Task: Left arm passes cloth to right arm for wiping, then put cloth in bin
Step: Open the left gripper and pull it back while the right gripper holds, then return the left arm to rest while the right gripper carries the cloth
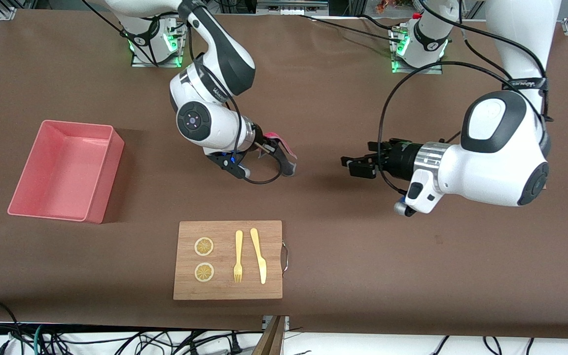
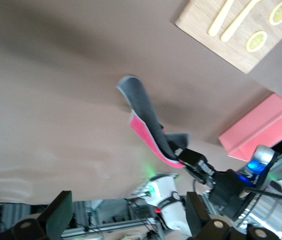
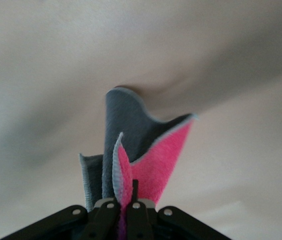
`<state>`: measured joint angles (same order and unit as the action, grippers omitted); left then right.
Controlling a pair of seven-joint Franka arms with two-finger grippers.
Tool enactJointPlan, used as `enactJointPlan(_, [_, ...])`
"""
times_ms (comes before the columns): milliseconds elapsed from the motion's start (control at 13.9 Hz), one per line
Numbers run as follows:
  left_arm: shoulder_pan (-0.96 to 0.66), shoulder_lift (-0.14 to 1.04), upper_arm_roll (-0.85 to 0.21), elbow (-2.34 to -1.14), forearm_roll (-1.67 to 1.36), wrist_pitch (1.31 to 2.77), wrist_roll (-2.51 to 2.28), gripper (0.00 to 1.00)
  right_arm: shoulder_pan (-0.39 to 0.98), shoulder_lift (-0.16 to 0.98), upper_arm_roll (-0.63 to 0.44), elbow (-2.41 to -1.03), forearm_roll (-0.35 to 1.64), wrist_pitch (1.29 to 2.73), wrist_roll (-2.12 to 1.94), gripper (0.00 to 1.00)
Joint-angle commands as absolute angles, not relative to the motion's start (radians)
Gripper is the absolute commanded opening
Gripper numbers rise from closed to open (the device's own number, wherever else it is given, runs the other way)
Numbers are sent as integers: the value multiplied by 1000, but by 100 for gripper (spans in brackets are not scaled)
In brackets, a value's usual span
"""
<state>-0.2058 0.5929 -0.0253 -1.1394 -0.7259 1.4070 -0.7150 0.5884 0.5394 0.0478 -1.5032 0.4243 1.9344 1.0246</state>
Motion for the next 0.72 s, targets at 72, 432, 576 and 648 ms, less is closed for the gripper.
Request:
enactJointPlan(72, [-183,482,-35,-1282,-500,1390,-562,100,604,590,44,-1493,408,1921,968,0])
enactJointPlan(432, [-153,41,-40,-1719,-209,1469,-355,100,566,617,35,-1494,333,1797,838,0])
enactJointPlan(576, [-153,-105,-41,-1834,-143,1486,-325,100,520,615,35,-1494,311,1747,760,0])
enactJointPlan(648, [-153,-124,-40,-1836,-106,1486,-312,100,500,615,35,-1494,295,1729,712,0])
